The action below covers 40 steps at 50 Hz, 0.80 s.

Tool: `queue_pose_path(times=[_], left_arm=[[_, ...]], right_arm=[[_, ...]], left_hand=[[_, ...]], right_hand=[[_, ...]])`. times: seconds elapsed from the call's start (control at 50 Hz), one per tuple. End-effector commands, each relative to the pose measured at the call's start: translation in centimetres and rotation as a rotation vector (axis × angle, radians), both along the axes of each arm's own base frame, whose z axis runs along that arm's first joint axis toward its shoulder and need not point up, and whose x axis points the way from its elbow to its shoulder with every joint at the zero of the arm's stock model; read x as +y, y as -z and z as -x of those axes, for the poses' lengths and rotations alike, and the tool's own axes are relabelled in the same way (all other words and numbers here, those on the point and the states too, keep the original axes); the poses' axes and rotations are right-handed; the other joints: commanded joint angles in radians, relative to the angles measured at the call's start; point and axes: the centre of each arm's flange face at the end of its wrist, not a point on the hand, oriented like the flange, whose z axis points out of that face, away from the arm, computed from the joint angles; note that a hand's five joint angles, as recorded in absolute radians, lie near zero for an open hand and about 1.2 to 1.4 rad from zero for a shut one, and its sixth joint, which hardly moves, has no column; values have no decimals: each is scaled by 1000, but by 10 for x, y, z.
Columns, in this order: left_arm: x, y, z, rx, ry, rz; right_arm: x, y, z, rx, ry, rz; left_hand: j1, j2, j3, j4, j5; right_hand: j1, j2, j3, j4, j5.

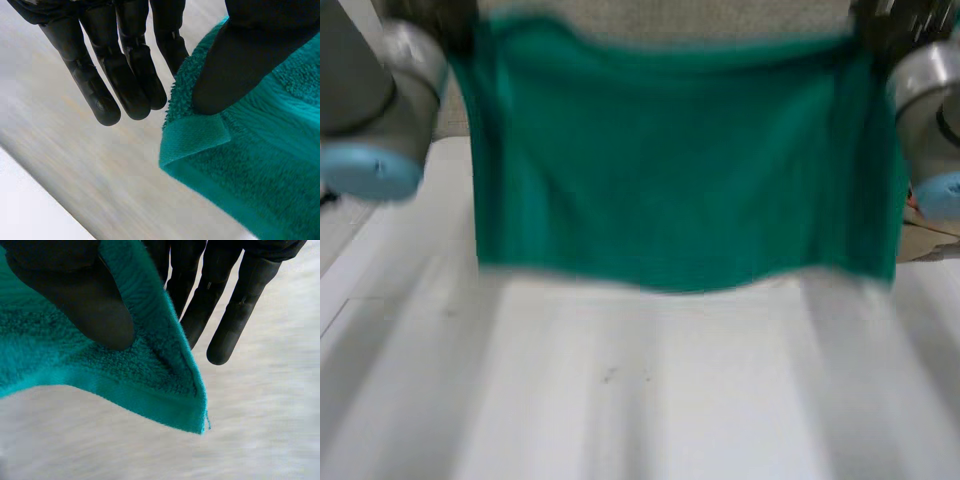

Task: Fold the laundry.

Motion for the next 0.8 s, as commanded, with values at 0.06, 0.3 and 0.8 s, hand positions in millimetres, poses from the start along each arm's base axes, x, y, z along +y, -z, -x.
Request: queue_pose_path(times=[0.06, 0.3, 0.8], left_arm=[[2, -52, 3, 118, -5, 265], [14, 114, -10, 19, 24, -242], [47, 188, -26, -47, 27, -436]], right_arm=[[4, -13, -6, -75, -56, 137], [40, 109, 1, -144, -181, -503], [30, 216, 58, -607, -109, -1134]], left_hand=[[263, 198, 202, 195, 250], [263, 198, 202, 195, 250], [263, 198, 202, 195, 250]], right_hand=[[269, 209, 202, 200, 246], [269, 209, 202, 200, 246], [-428, -488, -496, -498, -452]])
